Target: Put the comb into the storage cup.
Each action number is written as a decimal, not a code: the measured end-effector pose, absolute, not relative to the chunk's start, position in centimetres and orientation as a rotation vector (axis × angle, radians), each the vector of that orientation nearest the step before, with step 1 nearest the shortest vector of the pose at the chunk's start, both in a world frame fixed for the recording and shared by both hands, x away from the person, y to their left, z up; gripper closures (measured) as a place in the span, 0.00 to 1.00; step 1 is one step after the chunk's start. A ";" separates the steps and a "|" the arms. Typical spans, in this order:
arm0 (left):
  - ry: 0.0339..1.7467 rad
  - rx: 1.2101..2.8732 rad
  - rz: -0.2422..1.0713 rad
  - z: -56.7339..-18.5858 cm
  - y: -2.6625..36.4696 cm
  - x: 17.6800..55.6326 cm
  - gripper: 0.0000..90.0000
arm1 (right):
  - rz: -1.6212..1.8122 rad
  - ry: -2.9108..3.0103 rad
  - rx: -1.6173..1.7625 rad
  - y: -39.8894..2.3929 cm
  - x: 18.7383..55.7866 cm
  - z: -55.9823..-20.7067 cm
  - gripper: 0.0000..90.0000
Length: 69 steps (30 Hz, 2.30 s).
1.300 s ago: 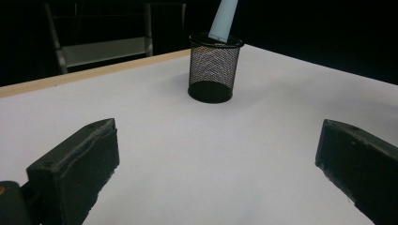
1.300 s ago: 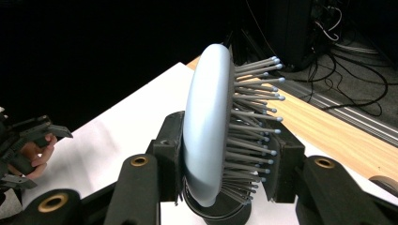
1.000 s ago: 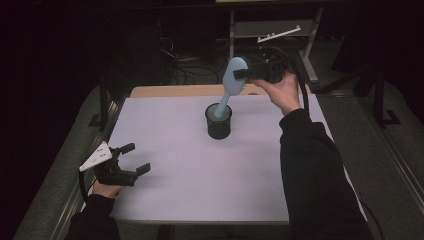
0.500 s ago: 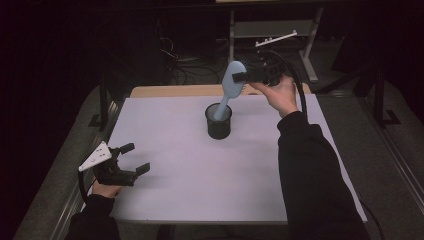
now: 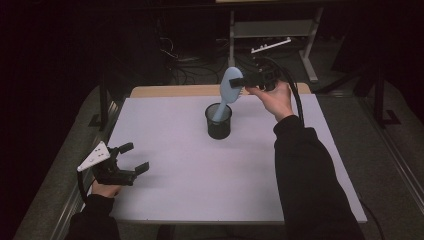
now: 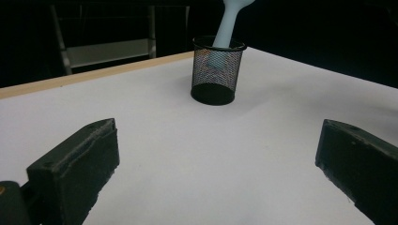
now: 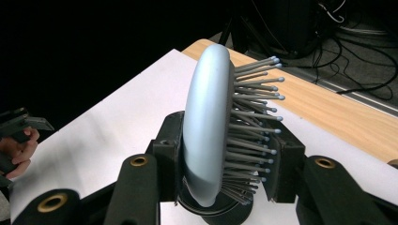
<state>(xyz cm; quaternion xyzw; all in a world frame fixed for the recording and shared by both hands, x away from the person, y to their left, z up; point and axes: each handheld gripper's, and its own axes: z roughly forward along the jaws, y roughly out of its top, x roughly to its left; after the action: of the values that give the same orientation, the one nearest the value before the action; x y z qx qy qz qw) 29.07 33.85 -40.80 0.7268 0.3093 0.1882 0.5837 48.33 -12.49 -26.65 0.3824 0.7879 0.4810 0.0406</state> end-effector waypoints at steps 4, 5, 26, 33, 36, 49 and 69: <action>0.725 1.695 0.440 -40.8 33.9 29.1 0.00 | 1.469 2.420 1.184 -12.4 48.4 -27.2 0.61; 0.725 1.695 0.440 -40.8 33.9 29.1 0.00 | 1.469 2.420 1.184 -12.4 48.4 -27.2 0.61; 0.725 1.699 0.445 -40.8 33.7 29.2 0.00 | 1.475 2.443 1.220 -12.1 48.8 -29.4 0.61; 0.727 1.696 0.446 -40.8 33.9 29.2 0.00 | 1.481 2.452 1.233 -11.8 49.0 -30.3 0.61; 0.728 1.693 0.446 -40.8 33.9 29.2 0.00 | 1.505 2.441 1.263 -12.0 49.1 -30.7 0.61; 0.727 1.695 0.447 -40.8 33.9 29.2 0.00 | 1.537 2.394 1.358 -13.3 49.2 -31.5 0.58; 0.728 1.705 0.449 -40.9 33.8 29.1 0.00 | 1.556 2.391 1.428 -15.4 49.1 -32.4 0.55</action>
<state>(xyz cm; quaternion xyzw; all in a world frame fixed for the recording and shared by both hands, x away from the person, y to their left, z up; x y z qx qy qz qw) 29.10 33.81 -40.88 0.7289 0.3115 0.1919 0.5787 49.07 -15.41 -32.42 0.4474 0.7494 0.4876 -0.0244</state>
